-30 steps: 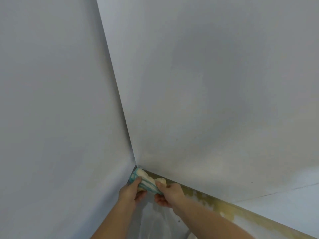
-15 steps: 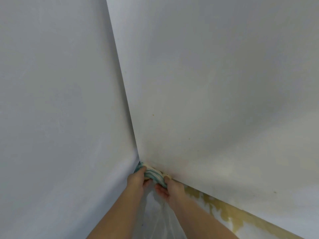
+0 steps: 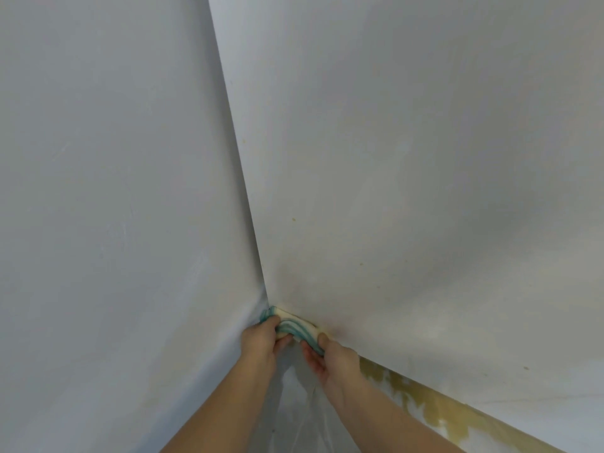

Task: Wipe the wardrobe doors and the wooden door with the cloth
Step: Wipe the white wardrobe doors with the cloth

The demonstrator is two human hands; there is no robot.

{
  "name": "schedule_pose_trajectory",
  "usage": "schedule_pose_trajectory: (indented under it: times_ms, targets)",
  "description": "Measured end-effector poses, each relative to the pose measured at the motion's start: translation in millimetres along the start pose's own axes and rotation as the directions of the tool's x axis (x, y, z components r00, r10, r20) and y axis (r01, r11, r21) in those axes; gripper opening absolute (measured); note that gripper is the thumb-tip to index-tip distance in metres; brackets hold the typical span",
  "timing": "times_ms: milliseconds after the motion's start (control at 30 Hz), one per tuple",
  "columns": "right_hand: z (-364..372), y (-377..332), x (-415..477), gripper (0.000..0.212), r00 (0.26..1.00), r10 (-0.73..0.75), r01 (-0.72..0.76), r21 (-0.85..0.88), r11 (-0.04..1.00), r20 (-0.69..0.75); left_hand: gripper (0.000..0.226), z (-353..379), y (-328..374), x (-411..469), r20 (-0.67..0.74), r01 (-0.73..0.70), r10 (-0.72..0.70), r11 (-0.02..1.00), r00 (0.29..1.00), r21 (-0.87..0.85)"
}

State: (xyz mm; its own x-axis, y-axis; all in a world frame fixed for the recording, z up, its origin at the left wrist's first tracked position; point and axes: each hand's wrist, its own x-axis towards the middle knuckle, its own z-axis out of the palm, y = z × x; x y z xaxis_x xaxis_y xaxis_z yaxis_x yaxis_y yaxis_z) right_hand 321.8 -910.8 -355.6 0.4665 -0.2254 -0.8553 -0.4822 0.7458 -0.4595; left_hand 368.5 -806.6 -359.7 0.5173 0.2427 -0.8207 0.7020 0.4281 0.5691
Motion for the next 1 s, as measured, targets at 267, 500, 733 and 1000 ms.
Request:
schedule_pose_trajectory:
  times_ms: [267, 500, 733, 1000]
  targets:
    - [2.2, -28.7, -49.2, 0.017, 0.999, -0.030, 0.033, -0.122, 0.992, 0.030, 0.013, -4.4, 28.9, -52.4, 0.132, -0.036, 0.059, 0.985, 0.990, -0.169]
    - [9.0, -65.7, -113.9, 0.012, 0.989, -0.038, 0.051, -0.088, 0.995, 0.141, 0.009, -3.4, 61.7, -116.9, 0.197, -0.172, 0.217, 0.960, 0.956, -0.221]
    - [23.7, -91.4, -164.1, 0.015, 0.970, -0.037, 0.045, -0.028, 0.999, 0.239, 0.010, -3.1, 92.2, -168.1, 0.206, -0.286, 0.341, 0.923, 0.917, -0.257]
    - [41.6, -115.4, -223.1, 0.010, 0.934, -0.067, 0.064, 0.019, 0.998, 0.351, 0.008, -1.2, 122.6, -213.0, 0.201, -0.354, 0.444, 0.862, 0.873, -0.364]
